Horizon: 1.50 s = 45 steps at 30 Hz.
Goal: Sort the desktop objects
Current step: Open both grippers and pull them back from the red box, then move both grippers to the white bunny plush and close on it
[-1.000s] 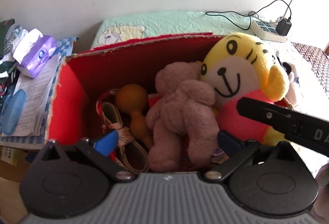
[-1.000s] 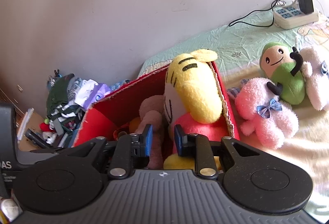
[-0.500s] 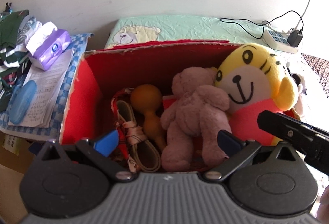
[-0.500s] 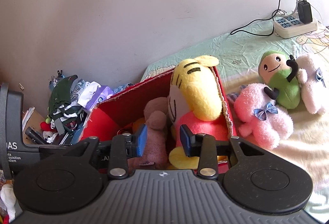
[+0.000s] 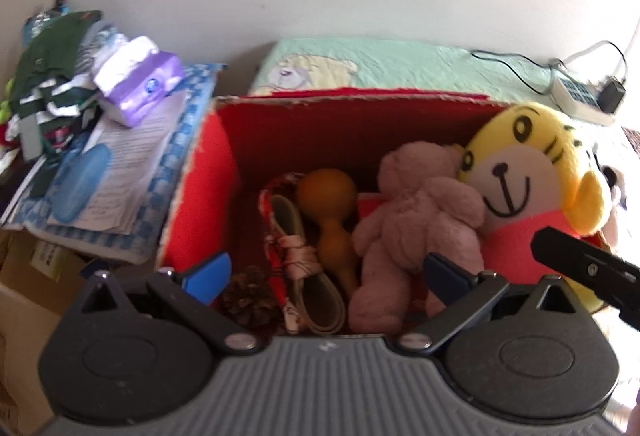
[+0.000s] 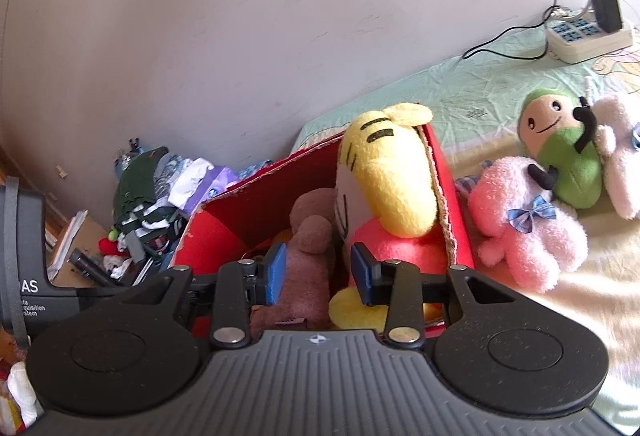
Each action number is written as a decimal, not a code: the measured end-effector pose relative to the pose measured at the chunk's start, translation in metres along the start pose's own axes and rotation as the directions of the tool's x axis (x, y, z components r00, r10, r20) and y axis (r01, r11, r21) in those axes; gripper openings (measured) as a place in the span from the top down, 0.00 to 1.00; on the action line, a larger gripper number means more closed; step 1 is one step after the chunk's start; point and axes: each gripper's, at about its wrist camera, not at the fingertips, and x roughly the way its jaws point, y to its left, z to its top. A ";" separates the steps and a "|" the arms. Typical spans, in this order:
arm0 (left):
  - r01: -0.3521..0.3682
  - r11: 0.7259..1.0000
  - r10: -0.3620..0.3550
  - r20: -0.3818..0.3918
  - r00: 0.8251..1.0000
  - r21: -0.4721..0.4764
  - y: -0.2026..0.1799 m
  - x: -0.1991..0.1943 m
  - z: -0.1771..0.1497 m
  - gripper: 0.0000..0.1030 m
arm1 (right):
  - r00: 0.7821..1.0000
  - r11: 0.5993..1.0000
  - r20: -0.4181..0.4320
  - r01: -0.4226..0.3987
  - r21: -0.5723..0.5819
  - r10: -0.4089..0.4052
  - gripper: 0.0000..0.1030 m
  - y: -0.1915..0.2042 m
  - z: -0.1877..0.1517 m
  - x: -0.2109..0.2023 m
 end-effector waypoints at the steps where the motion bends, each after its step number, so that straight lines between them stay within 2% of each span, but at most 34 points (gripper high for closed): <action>1: -0.021 1.000 0.021 -0.004 1.000 -0.011 0.000 -0.001 0.000 0.01 | 1.000 1.000 -0.008 -0.013 -0.006 0.013 0.61 0.000 0.001 0.000; 7: -0.036 0.997 0.036 -0.006 0.999 -0.067 -0.005 -0.014 -0.003 0.01 | 0.994 0.993 -0.051 -0.103 -0.050 0.101 0.61 -0.006 0.007 -0.010; 12: 0.041 0.995 -0.038 0.029 0.999 -0.095 -0.018 -0.040 -0.016 0.01 | 0.984 0.985 -0.059 -0.169 -0.037 0.167 0.61 -0.028 0.010 -0.032; 15: 0.088 0.991 -0.082 0.064 0.995 -0.097 -0.031 -0.054 -0.025 0.01 | 0.986 0.987 -0.061 -0.160 -0.027 0.158 0.61 -0.048 0.012 -0.047; 19: 0.182 0.980 -0.173 0.099 0.980 -0.086 -0.055 -0.069 -0.032 0.01 | 0.990 0.992 -0.065 -0.125 0.007 0.125 0.61 -0.080 0.012 -0.067; 24: 0.263 0.962 -0.255 0.114 0.960 -0.068 -0.106 -0.075 -0.033 0.01 | 0.996 0.997 -0.060 -0.056 0.061 0.060 0.61 -0.127 0.010 -0.093; 29: 0.402 0.915 -0.400 0.045 0.915 -0.044 -0.162 -0.062 -0.030 0.01 | 0.998 0.991 -0.053 0.025 0.128 -0.018 0.60 -0.176 0.014 -0.115; 34: 0.453 0.891 -0.453 -0.002 0.891 -0.044 -0.212 -0.035 -0.029 0.00 | 0.995 0.982 -0.069 0.081 0.172 -0.070 0.60 -0.220 0.024 -0.124; 37: 0.463 0.885 -0.465 -0.049 0.884 -0.041 -0.239 -0.016 -0.023 0.00 | 0.992 0.981 -0.089 0.098 0.166 -0.084 0.59 -0.239 0.034 -0.125; 39: 0.454 0.891 -0.454 -0.041 0.890 -0.010 -0.255 -0.005 -0.020 0.00 | 0.991 0.981 -0.096 0.105 0.162 -0.090 0.58 -0.250 0.041 -0.124; 42: 0.405 0.910 -0.406 -0.002 0.914 0.087 -0.279 0.012 -0.015 0.00 | 0.992 0.976 -0.094 0.099 0.192 -0.082 0.52 -0.266 0.053 -0.121; 45: 0.415 0.904 -0.413 -0.035 0.910 0.103 -0.291 0.039 -0.008 0.03 | 0.993 0.967 -0.079 0.099 0.236 -0.082 0.52 -0.284 0.067 -0.114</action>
